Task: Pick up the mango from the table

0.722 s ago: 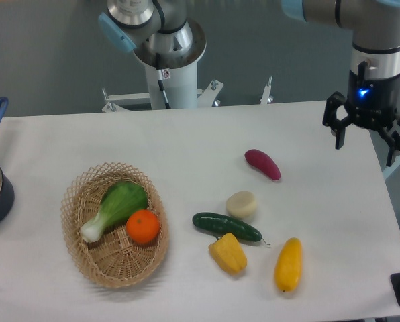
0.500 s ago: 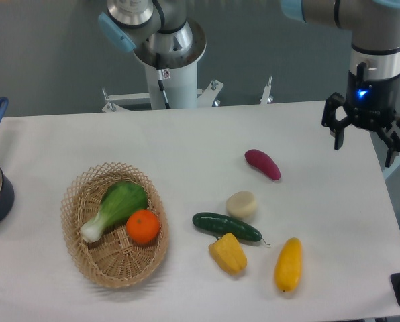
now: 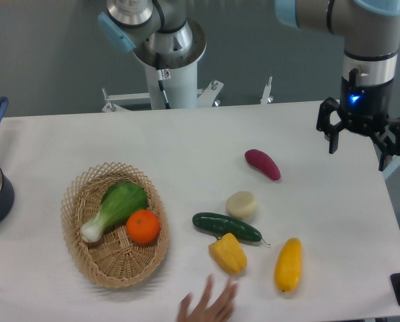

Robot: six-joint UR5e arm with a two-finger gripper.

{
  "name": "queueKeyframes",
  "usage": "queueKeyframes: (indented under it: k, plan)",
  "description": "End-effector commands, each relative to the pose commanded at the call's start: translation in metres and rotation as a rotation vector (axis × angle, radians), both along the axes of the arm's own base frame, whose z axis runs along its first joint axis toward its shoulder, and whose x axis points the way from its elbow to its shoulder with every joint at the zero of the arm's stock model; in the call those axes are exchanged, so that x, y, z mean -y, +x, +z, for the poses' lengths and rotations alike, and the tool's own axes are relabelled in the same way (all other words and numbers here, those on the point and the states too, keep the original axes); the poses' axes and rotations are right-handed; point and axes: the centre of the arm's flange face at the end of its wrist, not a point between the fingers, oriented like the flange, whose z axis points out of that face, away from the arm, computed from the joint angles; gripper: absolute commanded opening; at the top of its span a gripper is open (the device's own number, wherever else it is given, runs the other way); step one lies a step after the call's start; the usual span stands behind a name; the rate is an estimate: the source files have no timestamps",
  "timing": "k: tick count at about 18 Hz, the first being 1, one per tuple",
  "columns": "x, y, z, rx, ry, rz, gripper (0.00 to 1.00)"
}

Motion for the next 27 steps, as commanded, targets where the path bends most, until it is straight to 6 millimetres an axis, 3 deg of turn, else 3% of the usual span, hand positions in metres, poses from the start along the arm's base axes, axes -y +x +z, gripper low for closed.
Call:
queueKeyframes:
  k: [5,18,27]
  plan:
    - [0.001,0.004,-0.009,0.028,0.006,0.033,1.00]
    - [-0.060,0.021,-0.046,0.121,0.070,0.169,1.00]
    - [-0.078,0.023,-0.062,0.127,0.088,0.221,1.00]
